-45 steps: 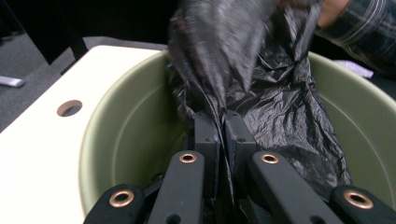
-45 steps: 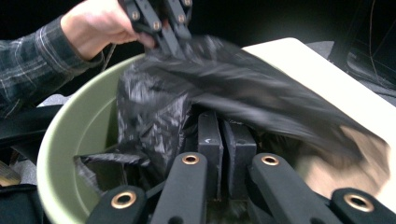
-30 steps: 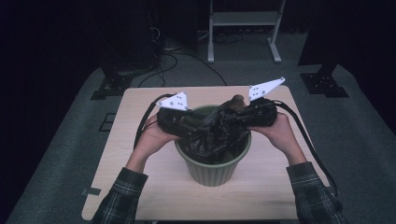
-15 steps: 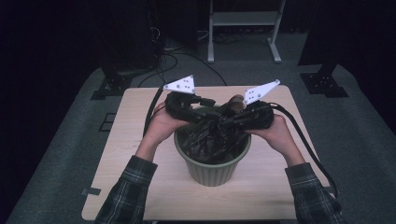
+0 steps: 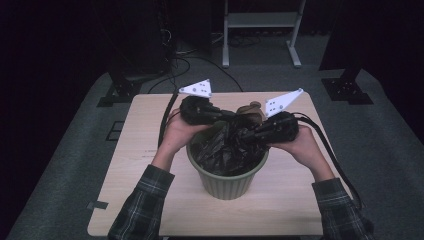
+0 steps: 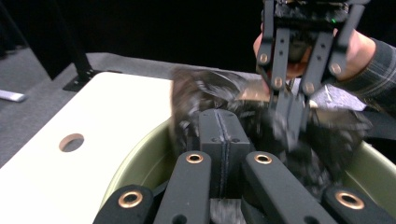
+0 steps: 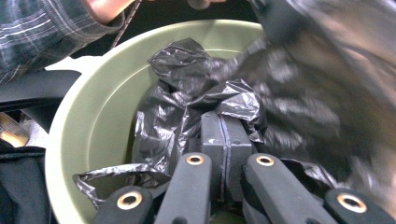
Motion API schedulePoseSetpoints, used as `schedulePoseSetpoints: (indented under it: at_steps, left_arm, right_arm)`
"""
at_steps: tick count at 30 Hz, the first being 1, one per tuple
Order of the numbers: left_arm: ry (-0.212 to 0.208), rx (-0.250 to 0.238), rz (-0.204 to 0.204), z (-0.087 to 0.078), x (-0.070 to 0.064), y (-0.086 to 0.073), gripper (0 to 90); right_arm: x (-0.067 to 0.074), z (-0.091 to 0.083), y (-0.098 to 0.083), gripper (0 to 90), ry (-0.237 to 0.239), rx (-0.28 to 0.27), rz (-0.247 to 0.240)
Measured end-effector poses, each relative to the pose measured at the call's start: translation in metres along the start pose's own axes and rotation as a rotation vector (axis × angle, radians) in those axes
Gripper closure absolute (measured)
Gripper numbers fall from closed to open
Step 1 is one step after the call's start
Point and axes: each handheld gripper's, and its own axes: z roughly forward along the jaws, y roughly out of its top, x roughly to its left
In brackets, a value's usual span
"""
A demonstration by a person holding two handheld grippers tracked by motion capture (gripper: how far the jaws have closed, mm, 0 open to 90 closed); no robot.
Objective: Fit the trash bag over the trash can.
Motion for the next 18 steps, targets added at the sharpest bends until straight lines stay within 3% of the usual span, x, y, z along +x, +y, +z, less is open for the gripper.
schedulePoseSetpoints:
  at_steps: [9,18]
  left_arm:
    - [0.096,-0.065,-0.043,-0.061,0.001,-0.034,89.6]
    - [0.165,-0.089,-0.064,-0.093,-0.004,-0.057,89.6]
  right_arm:
    - [-0.008,-0.03,-0.023,89.7,-0.046,-0.029,0.057]
    - [-0.012,-0.052,-0.044,89.7,-0.091,-0.021,0.092]
